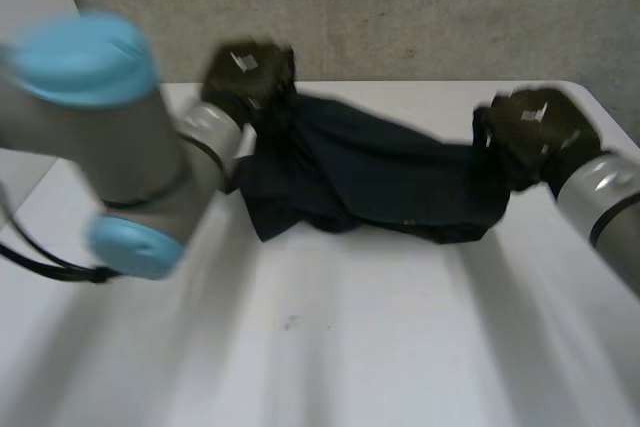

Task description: Fold the shorts.

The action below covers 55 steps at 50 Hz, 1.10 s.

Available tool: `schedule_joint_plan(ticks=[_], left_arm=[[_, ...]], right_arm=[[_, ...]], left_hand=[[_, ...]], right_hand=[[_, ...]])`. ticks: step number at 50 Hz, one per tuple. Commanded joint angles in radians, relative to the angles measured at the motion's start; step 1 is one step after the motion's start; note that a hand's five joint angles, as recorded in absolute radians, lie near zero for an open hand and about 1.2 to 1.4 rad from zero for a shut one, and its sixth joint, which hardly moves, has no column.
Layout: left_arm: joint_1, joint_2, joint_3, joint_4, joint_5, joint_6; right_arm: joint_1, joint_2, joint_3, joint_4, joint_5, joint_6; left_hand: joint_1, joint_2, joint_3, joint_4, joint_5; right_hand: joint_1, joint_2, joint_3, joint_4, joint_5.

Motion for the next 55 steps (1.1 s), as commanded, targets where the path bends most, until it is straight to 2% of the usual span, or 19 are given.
schedule_joint_plan(ticks=[1,4,9,13,16,18,21,25,29,33,43,48,55], left_arm=[[0.016,0.313,-0.035,-0.184,0.048,0.004],[0.023,0.330,-0.030,-0.261,0.092,0.007],[0.043,0.290,-0.053,-0.320,0.099,0.074],[0.077,0.197,-0.099,-0.323,0.088,0.154],[0.140,0.117,-0.131,-0.318,0.064,0.180],[0.154,0.077,-0.145,-0.317,0.059,0.179],[0.163,0.008,-0.162,-0.314,0.059,0.177],[0.166,-0.015,-0.199,-0.315,0.053,0.176],[0.174,0.035,-0.244,-0.312,0.057,0.164],[0.201,0.132,-0.311,-0.291,0.060,0.122],[0.289,0.144,-0.360,-0.192,0.067,0.114],[0.315,0.027,-0.328,-0.169,0.068,0.119],[0.307,-0.087,-0.279,-0.171,0.073,0.121]], right_arm=[[0.005,-0.100,-0.152,0.085,0.000,0.028],[0.005,-0.117,-0.187,0.116,0.000,0.028],[0.028,-0.085,-0.198,0.137,-0.005,0.031],[0.103,0.018,-0.203,0.140,0.003,0.040],[0.159,0.099,-0.203,0.142,0.015,0.051],[0.174,0.154,-0.201,0.142,0.041,0.051],[0.176,0.202,-0.197,0.140,0.072,0.051],[0.176,0.259,-0.183,0.136,0.105,0.051],[0.177,0.282,-0.171,0.134,0.107,0.052],[0.176,0.283,-0.151,0.130,0.104,0.058],[0.177,0.274,-0.083,0.108,0.072,0.088],[0.176,0.268,-0.077,0.108,0.066,0.088],[0.183,0.266,-0.091,0.110,0.069,0.079]], left_hand=[[0.259,0.207,0.210,0.192,0.275],[0.259,0.207,0.210,0.192,0.275],[0.259,0.207,0.210,0.192,0.275],[0.259,0.207,0.210,0.192,0.275],[0.259,0.207,0.210,0.192,0.275],[0.259,0.207,0.210,0.192,0.275],[-0.124,-0.177,-0.173,-0.192,-0.108],[-0.442,-0.494,-0.490,-0.509,-0.426],[-0.504,-0.556,-0.553,-0.571,-0.488],[-0.671,-0.723,-0.720,-0.738,-0.655],[-0.677,-0.729,-0.726,-0.744,-0.661],[-0.677,-0.729,-0.726,-0.744,-0.661],[-0.639,-0.691,-0.688,-0.706,-0.623]], right_hand=[[0.449,0.220,0.218,0.209,0.243],[0.449,0.220,0.218,0.209,0.243],[0.449,0.220,0.218,0.209,0.243],[0.449,0.220,0.218,0.209,0.243],[0.449,0.220,0.218,0.209,0.243],[0.449,0.220,0.218,0.209,0.243],[0.449,0.220,0.218,0.209,0.243],[0.449,0.220,0.218,0.209,0.243],[0.449,0.220,0.218,0.209,0.243],[0.449,0.220,0.218,0.209,0.243],[0.449,0.220,0.218,0.209,0.243],[0.449,0.220,0.218,0.209,0.243],[0.449,0.220,0.218,0.209,0.243]])
